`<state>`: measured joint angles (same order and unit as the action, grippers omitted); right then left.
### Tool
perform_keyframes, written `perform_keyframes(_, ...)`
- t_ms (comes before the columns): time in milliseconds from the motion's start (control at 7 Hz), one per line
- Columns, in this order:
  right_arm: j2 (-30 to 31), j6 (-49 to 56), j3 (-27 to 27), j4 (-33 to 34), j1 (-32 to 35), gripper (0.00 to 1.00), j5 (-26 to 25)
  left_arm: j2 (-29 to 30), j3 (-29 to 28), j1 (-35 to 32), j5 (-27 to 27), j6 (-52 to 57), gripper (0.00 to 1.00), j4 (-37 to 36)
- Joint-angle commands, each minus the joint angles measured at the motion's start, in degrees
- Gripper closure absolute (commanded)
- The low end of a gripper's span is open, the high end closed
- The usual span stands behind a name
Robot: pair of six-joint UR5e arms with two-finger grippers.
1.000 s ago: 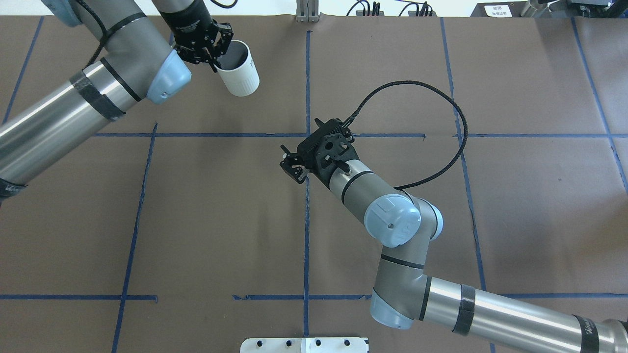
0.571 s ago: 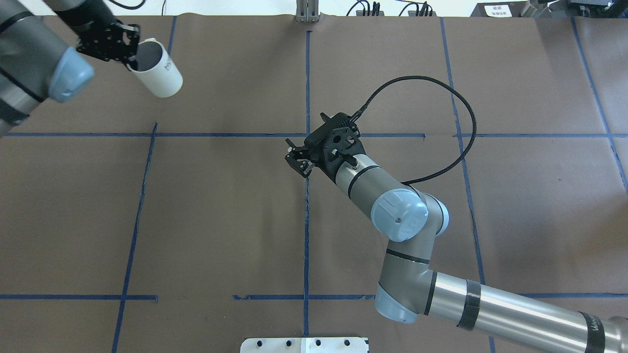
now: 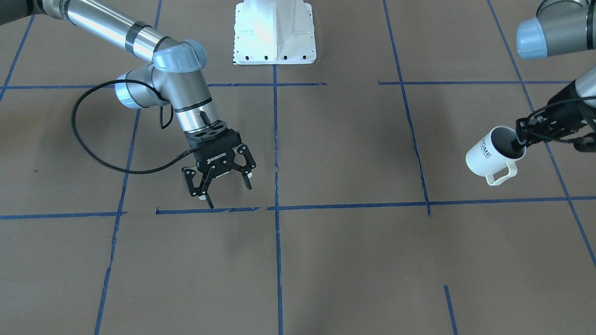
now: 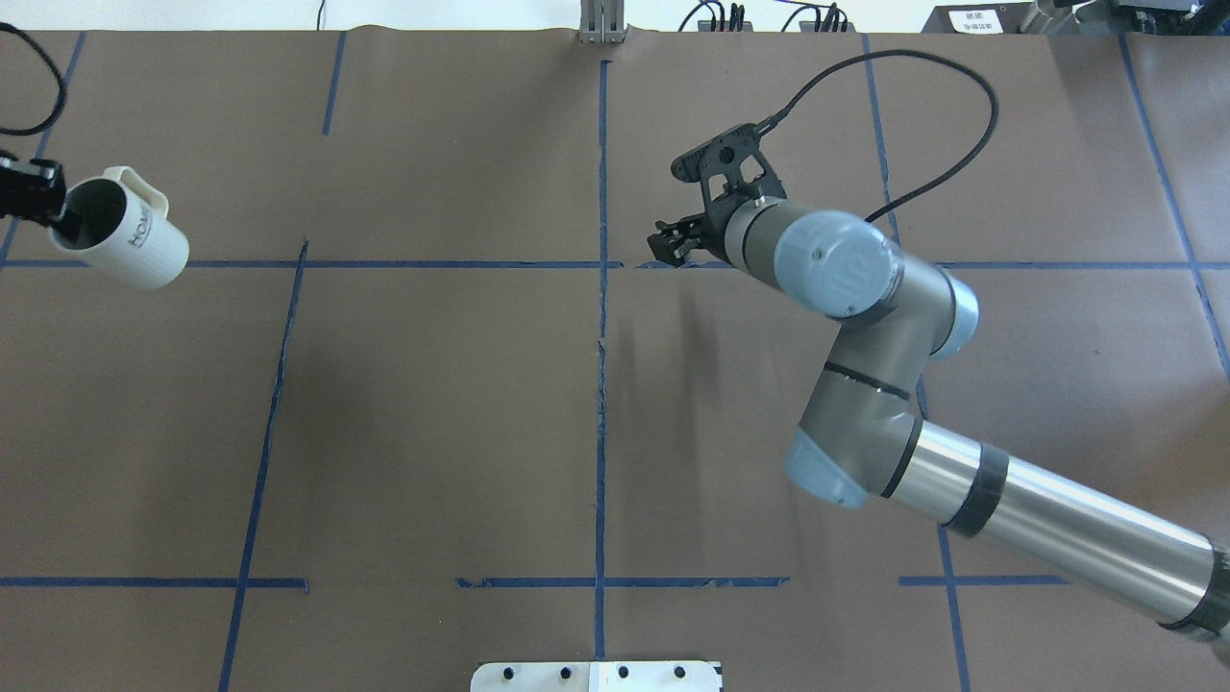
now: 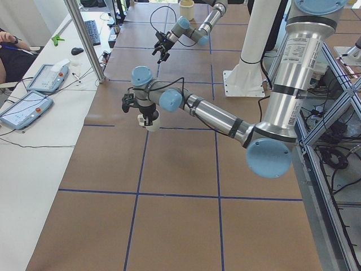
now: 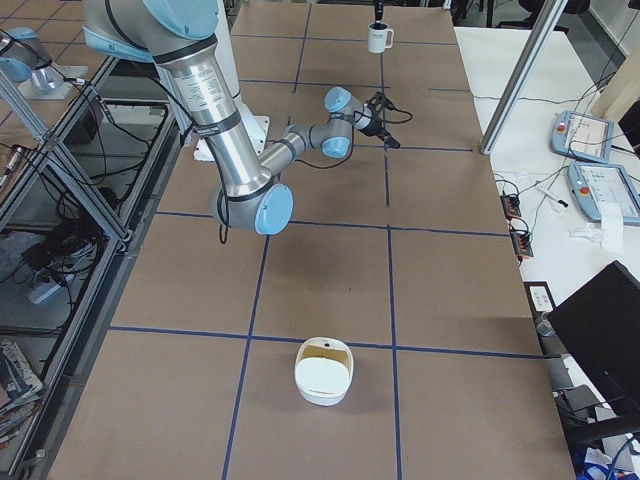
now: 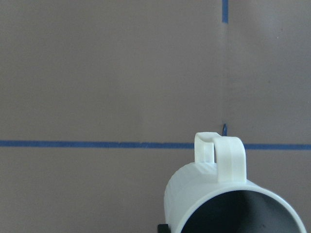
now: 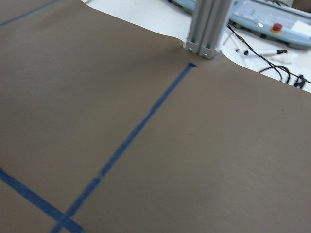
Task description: Left arm hands cup to right arm to dump lemon
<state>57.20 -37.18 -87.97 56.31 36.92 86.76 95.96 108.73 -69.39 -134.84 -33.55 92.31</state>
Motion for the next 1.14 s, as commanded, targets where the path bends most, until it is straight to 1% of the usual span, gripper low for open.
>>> perform_keyframes(0,1.3,2.6,-6.4,18.3,12.1,0.00,19.0,-10.7,8.8,0.0,1.1,0.4,1.00,0.2)
perform_keyframes(143,4.9,7.2,-7.5,18.5,16.1,0.00,23.8,-13.2,9.0,0.1,7.0,0.2,1.00,2.1)
perform_keyframes(286,9.3,12.4,-8.5,18.6,20.9,0.00,29.9,-14.1,8.5,0.3,7.6,0.2,1.00,3.4)
perform_keyframes(429,11.7,16.2,-8.5,20.7,25.3,0.00,36.7,-15.9,8.9,0.4,7.7,-0.2,1.00,3.9)
perform_keyframes(571,12.5,18.1,-9.1,22.9,28.1,0.00,39.2,-17.1,8.3,0.4,7.7,-1.2,1.00,6.9)
perform_keyframes(714,16.8,19.1,-11.7,23.1,29.9,0.00,40.6,-17.6,7.7,3.4,7.8,-5.7,1.00,10.3)
perform_keyframes(857,20.3,20.6,-12.9,23.0,33.5,0.00,44.2,-17.1,6.5,7.0,8.0,-10.2,1.00,12.4)
perform_keyframes(1000,22.8,23.3,-13.2,23.1,38.0,0.00,48.7,-16.2,4.9,10.6,8.3,-11.5,1.00,12.9)
